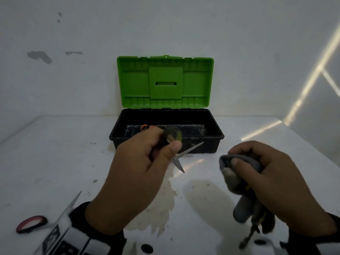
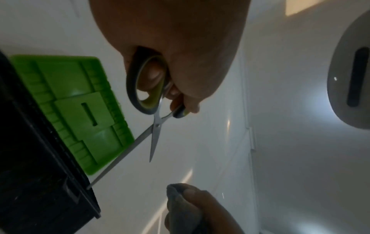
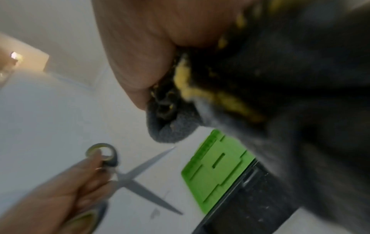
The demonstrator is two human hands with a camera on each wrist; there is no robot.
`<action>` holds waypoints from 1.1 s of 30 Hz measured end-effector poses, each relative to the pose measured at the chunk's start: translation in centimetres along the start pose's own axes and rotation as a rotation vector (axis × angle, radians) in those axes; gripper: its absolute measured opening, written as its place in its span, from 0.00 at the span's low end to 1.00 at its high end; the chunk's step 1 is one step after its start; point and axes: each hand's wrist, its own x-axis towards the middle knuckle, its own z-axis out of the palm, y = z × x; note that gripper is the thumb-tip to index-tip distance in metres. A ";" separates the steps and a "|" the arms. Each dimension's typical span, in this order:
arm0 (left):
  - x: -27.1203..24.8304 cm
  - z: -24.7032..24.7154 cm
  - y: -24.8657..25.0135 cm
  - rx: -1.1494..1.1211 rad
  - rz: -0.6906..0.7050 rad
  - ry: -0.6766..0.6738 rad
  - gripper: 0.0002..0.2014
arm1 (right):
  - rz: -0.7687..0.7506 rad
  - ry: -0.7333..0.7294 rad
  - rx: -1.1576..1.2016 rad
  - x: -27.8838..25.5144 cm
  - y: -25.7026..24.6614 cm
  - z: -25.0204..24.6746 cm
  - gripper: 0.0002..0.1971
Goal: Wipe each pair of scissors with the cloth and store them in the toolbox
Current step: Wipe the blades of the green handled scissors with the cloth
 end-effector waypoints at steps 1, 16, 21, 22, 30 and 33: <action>0.3 0.0 0.1 0.080 0.094 -0.029 0.12 | 0.029 -0.048 0.006 -0.1 -0.4 0.4 0.07; -1.6 0.3 -1.5 0.531 0.818 -0.323 0.13 | 0.536 -0.496 0.755 -1.7 -2.8 4.7 0.19; -2.0 0.3 -2.5 0.386 0.731 -0.284 0.16 | 0.474 -0.479 0.718 -1.9 -2.0 5.6 0.21; -2.0 0.1 -2.6 0.344 0.686 -0.274 0.19 | 0.468 -0.449 0.708 -1.9 -1.8 5.8 0.23; -3.5 0.7 -2.2 -0.343 -0.562 0.039 0.29 | 0.067 -0.072 0.302 -2.1 -1.7 6.5 0.12; -3.0 1.6 -1.6 -0.719 -0.867 0.033 0.29 | -0.017 -0.030 0.259 -2.4 -1.5 7.9 0.11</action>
